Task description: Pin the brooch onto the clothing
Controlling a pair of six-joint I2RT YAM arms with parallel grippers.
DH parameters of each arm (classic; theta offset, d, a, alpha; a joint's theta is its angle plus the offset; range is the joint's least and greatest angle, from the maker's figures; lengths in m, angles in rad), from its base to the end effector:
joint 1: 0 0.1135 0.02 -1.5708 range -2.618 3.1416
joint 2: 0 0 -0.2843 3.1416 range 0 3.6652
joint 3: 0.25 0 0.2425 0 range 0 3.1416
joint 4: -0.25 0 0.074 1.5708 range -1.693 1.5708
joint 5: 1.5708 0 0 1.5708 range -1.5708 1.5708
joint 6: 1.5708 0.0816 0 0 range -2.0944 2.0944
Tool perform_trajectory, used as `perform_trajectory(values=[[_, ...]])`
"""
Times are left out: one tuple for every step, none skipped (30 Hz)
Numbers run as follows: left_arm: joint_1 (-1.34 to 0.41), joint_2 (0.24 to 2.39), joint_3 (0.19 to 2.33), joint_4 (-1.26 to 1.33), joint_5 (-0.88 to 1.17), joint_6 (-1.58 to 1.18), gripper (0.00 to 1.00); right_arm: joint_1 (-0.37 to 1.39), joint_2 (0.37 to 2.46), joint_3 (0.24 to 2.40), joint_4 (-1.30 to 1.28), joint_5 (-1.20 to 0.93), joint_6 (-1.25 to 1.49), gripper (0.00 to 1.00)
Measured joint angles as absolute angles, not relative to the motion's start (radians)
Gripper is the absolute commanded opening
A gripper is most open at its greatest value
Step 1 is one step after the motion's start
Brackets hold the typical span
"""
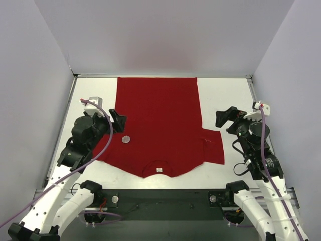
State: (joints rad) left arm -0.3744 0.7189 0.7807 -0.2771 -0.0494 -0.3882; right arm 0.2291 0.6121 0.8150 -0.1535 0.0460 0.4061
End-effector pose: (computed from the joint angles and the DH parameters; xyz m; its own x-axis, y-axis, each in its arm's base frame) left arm 0.1772 -0.0653 0.3419 -0.3053 -0.2862 -0.9082 0.2213 0.9063 -0.3600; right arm 0.1573 0.0328 0.3906 -0.0278 0.3987 -0.9166 -0.1863 0.8989 0.3966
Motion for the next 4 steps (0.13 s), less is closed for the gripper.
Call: perform_trajectory(values=[[-0.374, 0.725, 0.78, -0.277, -0.058, -0.389, 0.96, 0.229, 0.612, 0.799, -0.138, 0.047, 0.4, 1.0], [-0.374, 0.73, 0.779, -0.276, -0.066, -0.389, 0.96, 0.229, 0.611, 0.78, -0.121, 0.047, 0.394, 1.0], [-0.374, 0.735, 0.775, -0.27, -0.071, -0.389, 0.96, 0.229, 0.612, 0.759, -0.105, 0.047, 0.389, 1.0], [-0.374, 0.738, 0.768, -0.261, -0.073, -0.386, 0.97, 0.229, 0.612, 0.735, -0.087, 0.046, 0.383, 1.0]])
